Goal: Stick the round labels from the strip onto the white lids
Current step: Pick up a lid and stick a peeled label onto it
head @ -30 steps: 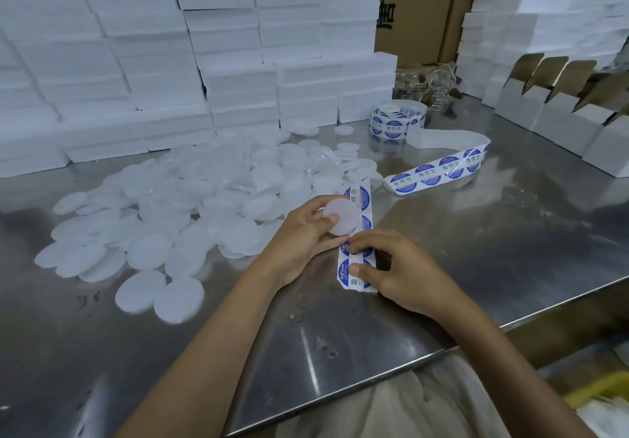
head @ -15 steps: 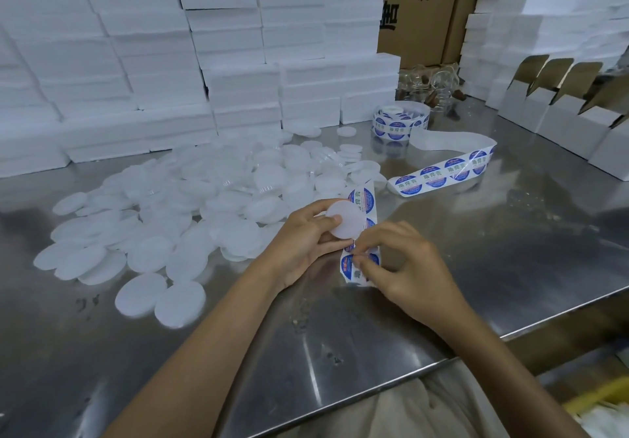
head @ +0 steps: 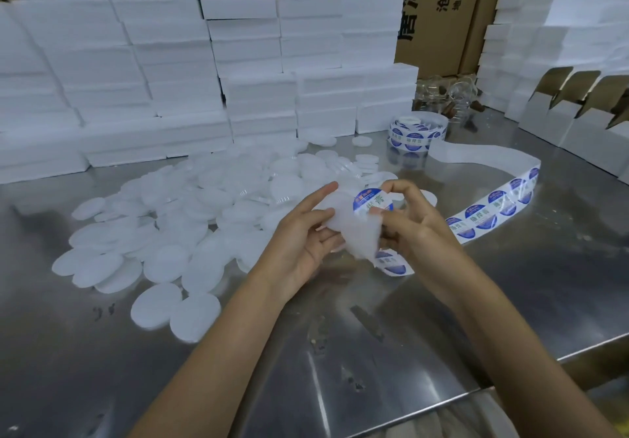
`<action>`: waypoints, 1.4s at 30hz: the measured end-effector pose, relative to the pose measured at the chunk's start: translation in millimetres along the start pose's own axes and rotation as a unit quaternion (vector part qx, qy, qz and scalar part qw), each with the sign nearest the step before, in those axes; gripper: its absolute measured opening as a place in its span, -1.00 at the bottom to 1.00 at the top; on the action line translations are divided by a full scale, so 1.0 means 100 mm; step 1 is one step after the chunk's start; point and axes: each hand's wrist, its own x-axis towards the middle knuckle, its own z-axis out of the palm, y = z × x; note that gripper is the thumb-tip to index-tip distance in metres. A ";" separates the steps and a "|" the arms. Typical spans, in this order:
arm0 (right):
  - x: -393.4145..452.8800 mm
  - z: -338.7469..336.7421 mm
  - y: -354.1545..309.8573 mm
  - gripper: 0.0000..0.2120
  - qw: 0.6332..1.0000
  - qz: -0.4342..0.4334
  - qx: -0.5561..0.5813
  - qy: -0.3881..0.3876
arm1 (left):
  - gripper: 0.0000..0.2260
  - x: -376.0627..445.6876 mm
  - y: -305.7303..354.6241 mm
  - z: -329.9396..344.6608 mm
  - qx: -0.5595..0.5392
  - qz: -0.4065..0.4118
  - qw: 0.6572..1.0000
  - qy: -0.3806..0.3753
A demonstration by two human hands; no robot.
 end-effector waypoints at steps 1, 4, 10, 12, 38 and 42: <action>0.03 0.02 0.00 -0.81 1.000 -0.004 -0.020 -0.016 | -0.65 0.00 0.04 -0.01 -0.013 0.005 1.000 0.002; 0.13 0.09 0.00 -0.85 0.998 -0.009 -0.045 -0.046 | -0.65 -0.03 0.13 -0.06 -0.028 0.019 0.999 0.007; 0.34 0.29 0.01 -0.86 0.994 -0.060 -0.086 0.007 | -0.70 -0.06 0.21 -0.07 -0.086 0.017 0.996 0.003; 0.36 0.36 0.08 -0.87 0.993 -0.074 -0.091 0.023 | -0.69 -0.07 0.21 -0.08 -0.081 0.020 0.996 -0.009; 0.37 0.38 0.30 -0.67 0.933 -0.157 -0.292 0.140 | -0.67 -0.06 0.17 -0.09 -0.031 0.031 0.998 -0.054; 0.39 0.37 0.33 -0.33 0.886 -0.129 -0.405 0.185 | -0.62 -0.06 0.20 -0.11 -0.070 0.036 0.995 -0.053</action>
